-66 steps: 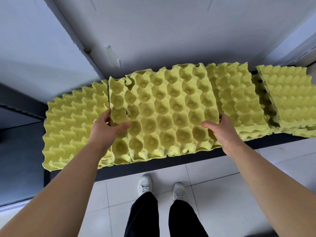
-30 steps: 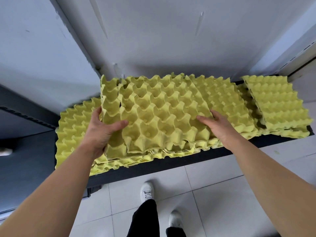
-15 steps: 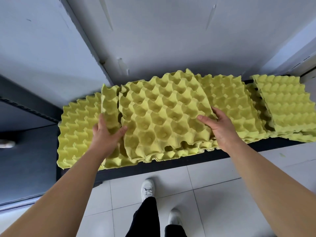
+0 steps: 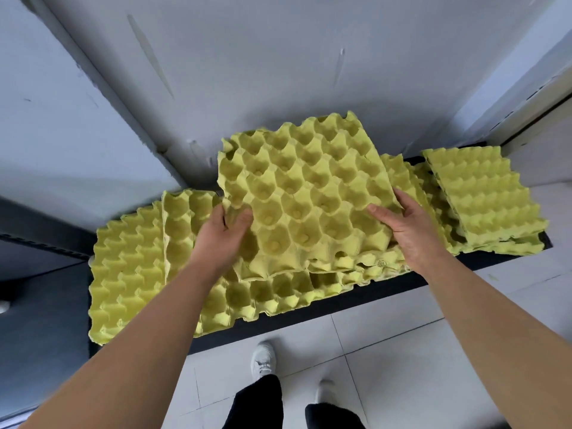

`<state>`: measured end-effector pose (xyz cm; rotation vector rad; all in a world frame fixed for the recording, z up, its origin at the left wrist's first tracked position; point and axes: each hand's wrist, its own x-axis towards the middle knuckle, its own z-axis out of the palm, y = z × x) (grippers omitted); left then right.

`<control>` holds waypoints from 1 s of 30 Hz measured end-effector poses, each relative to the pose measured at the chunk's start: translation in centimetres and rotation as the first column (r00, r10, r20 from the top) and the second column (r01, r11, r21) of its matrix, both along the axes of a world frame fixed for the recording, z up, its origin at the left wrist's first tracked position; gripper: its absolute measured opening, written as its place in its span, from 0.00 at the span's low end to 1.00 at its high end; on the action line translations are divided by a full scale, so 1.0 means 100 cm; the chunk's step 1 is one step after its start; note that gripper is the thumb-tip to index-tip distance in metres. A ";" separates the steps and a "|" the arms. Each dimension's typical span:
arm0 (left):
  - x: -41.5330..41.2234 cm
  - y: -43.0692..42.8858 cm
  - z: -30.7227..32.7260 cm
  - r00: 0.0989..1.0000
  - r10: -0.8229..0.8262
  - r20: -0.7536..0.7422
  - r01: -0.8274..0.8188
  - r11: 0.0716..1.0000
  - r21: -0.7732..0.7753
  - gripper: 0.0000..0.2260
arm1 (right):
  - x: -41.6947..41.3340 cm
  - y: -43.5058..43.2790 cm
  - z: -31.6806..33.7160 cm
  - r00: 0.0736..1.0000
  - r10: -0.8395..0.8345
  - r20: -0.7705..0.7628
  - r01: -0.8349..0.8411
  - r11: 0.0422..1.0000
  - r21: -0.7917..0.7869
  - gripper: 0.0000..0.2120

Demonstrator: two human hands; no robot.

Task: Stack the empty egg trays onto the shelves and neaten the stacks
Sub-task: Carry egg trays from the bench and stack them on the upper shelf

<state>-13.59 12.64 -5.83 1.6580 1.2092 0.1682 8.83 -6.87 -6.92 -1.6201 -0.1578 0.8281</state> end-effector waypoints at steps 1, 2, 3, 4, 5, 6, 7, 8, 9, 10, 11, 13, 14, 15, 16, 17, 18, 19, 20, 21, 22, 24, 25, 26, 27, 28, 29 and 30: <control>0.011 -0.003 -0.002 1.000 -0.005 0.015 0.006 0.999 -0.044 0.19 | 0.008 -0.006 -0.004 1.000 0.014 0.014 -0.014 1.000 -0.020 0.26; 0.022 -0.005 -0.008 1.000 -0.006 0.030 0.009 0.996 -0.086 0.21 | 0.017 -0.012 -0.008 0.999 0.025 0.029 -0.023 0.998 -0.057 0.30; 0.032 -0.009 -0.012 0.999 -0.006 0.043 0.011 0.994 -0.112 0.22 | 0.025 -0.018 -0.011 0.998 0.032 0.045 -0.028 0.995 -0.093 0.36; 0.043 -0.014 -0.017 0.999 -0.008 0.045 0.014 0.992 -0.124 0.23 | 0.035 -0.024 -0.016 0.997 0.040 0.066 -0.031 0.991 -0.129 0.41; 0.053 -0.020 -0.022 0.999 -0.001 0.046 0.007 0.991 -0.131 0.23 | 0.044 -0.030 -0.021 0.996 0.050 0.080 -0.036 0.986 -0.161 0.44; 0.062 -0.025 -0.028 0.999 0.012 0.041 -0.006 0.991 -0.137 0.24 | 0.053 -0.035 -0.028 0.993 0.068 0.096 -0.049 0.980 -0.191 0.46; 0.072 -0.031 -0.033 0.999 0.020 0.036 -0.015 0.990 -0.137 0.24 | 0.065 -0.041 -0.039 0.990 0.087 0.110 -0.061 0.973 -0.220 0.46; 0.081 -0.036 -0.039 0.999 0.020 0.027 -0.016 0.990 -0.141 0.25 | 0.075 -0.045 -0.048 0.985 0.113 0.131 -0.078 0.966 -0.247 0.45; 0.089 -0.042 -0.045 1.000 0.014 0.026 -0.010 0.987 -0.158 0.26 | 0.083 -0.049 -0.056 0.982 0.128 0.142 -0.084 0.956 -0.282 0.45; 0.095 -0.046 -0.052 0.999 0.007 0.035 -0.001 0.983 -0.183 0.28 | 0.090 -0.051 -0.062 0.978 0.147 0.150 -0.094 0.946 -0.310 0.43; 0.100 -0.050 -0.058 0.999 0.002 0.049 0.008 0.978 -0.209 0.31 | 0.094 -0.051 -0.065 0.975 0.160 0.154 -0.102 0.937 -0.334 0.42; 0.106 -0.057 -0.073 0.999 0.000 0.036 0.009 0.968 -0.252 0.38 | 0.099 -0.053 -0.071 0.973 0.174 0.148 -0.113 0.929 -0.353 0.39; 0.108 -0.060 -0.078 1.000 0.000 0.025 0.007 0.961 -0.277 0.41 | 0.102 -0.054 -0.077 0.971 0.185 0.151 -0.121 0.925 -0.359 0.38; 0.111 -0.064 -0.081 1.000 0.004 0.026 0.004 0.952 -0.306 0.42 | 0.104 -0.055 -0.082 0.968 0.200 0.154 -0.132 0.920 -0.370 0.38; 0.113 -0.067 -0.084 0.999 0.020 0.032 -0.008 0.944 -0.329 0.42 | 0.106 -0.057 -0.086 0.963 0.217 0.162 -0.140 0.912 -0.386 0.38; 0.115 -0.071 -0.087 0.999 0.036 0.035 -0.022 0.940 -0.340 0.42 | 0.107 -0.058 -0.089 0.958 0.232 0.170 -0.150 0.908 -0.392 0.38; 0.116 -0.073 -0.090 0.998 0.060 0.033 -0.045 0.939 -0.341 0.42 | 0.107 -0.058 -0.090 0.954 0.244 0.174 -0.159 0.905 -0.395 0.38; 0.117 -0.074 -0.092 0.996 0.080 0.040 -0.061 0.940 -0.336 0.42 | 0.108 -0.059 -0.090 0.954 0.247 0.172 -0.165 0.907 -0.388 0.38; 0.118 -0.076 -0.092 0.994 0.100 0.049 -0.078 0.939 -0.334 0.43 | 0.109 -0.060 -0.092 0.955 0.248 0.164 -0.170 0.908 -0.382 0.39; 0.118 -0.077 -0.092 0.992 0.111 0.063 -0.085 0.943 -0.321 0.43 | 0.110 -0.061 -0.091 0.956 0.245 0.163 -0.171 0.913 -0.372 0.39; 0.118 -0.079 -0.091 0.990 0.119 0.075 -0.091 0.948 -0.304 0.43 | 0.111 -0.061 -0.091 0.957 0.237 0.165 -0.164 0.916 -0.367 0.39; 0.119 -0.082 -0.084 0.991 0.112 0.072 -0.091 0.962 -0.256 0.45 | 0.112 -0.062 -0.089 0.962 0.216 0.168 -0.146 0.925 -0.349 0.39; 0.119 -0.084 -0.081 0.992 0.108 0.070 -0.090 0.969 -0.230 0.46 | 0.112 -0.062 -0.085 0.965 0.202 0.167 -0.138 0.933 -0.332 0.40; 0.118 -0.085 -0.076 0.992 0.107 0.068 -0.090 0.973 -0.212 0.47 | 0.113 -0.062 -0.081 0.967 0.195 0.167 -0.133 0.937 -0.323 0.40; 0.117 -0.085 -0.071 0.992 0.106 0.075 -0.090 0.978 -0.190 0.47 | 0.113 -0.062 -0.074 0.966 0.193 0.170 -0.132 0.939 -0.317 0.41; 0.114 -0.085 -0.067 0.992 0.106 0.075 -0.092 0.981 -0.170 0.48 | 0.114 -0.063 -0.069 0.964 0.196 0.177 -0.133 0.939 -0.317 0.41; 0.113 -0.086 -0.060 0.993 0.101 0.068 -0.090 0.985 -0.149 0.48 | 0.114 -0.063 -0.060 0.960 0.206 0.190 -0.137 0.937 -0.321 0.41; 0.112 -0.087 -0.051 0.993 0.096 0.062 -0.087 0.988 -0.127 0.48 | 0.113 -0.064 -0.051 0.954 0.218 0.205 -0.144 0.935 -0.326 0.42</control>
